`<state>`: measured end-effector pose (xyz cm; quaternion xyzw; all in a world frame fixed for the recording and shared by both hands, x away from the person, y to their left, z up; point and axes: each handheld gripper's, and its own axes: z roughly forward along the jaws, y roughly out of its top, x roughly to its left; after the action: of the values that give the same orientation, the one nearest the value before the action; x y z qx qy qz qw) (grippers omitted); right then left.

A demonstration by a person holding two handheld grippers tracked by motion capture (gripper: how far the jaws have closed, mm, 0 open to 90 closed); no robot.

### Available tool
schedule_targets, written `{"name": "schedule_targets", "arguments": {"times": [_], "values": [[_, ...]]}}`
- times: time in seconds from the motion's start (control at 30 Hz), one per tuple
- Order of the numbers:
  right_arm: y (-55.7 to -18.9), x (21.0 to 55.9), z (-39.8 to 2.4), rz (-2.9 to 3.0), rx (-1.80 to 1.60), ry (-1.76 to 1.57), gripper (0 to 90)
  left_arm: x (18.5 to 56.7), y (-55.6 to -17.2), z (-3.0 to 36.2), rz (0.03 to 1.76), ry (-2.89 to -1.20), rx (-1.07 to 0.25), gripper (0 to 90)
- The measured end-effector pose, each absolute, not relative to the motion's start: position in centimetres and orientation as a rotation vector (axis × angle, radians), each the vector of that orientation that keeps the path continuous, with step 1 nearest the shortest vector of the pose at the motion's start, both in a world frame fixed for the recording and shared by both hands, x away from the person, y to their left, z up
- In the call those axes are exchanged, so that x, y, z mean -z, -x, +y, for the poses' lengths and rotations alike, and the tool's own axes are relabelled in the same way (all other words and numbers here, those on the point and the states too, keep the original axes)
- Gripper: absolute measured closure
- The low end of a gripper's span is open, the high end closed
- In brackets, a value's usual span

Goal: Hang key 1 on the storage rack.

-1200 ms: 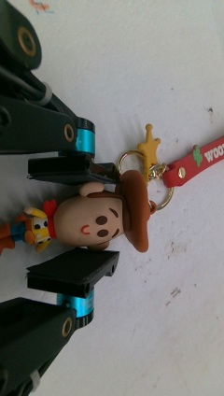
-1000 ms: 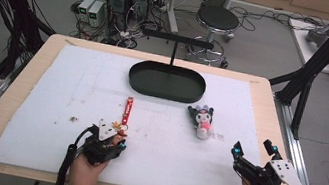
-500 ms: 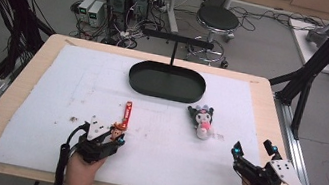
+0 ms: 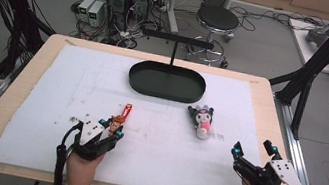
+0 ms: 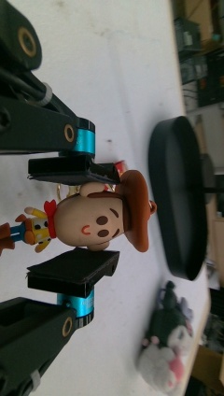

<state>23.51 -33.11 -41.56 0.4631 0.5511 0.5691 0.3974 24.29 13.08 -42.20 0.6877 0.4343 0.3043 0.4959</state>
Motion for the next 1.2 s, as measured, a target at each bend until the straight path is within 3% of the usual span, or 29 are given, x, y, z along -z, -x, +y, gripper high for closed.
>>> {"name": "schedule_targets", "arguments": {"times": [0.23,1.2], "values": [[-23.5,41.6,-33.0,1.401,-1.444,-1.180,0.8,41.7,-23.8,13.5,0.951,-1.536,-0.820,56.7],[-23.6,41.7,-33.1,1.406,-1.437,-1.168,0.8,38.3,-25.4,15.1,0.817,-1.346,-0.859,56.9]]}}
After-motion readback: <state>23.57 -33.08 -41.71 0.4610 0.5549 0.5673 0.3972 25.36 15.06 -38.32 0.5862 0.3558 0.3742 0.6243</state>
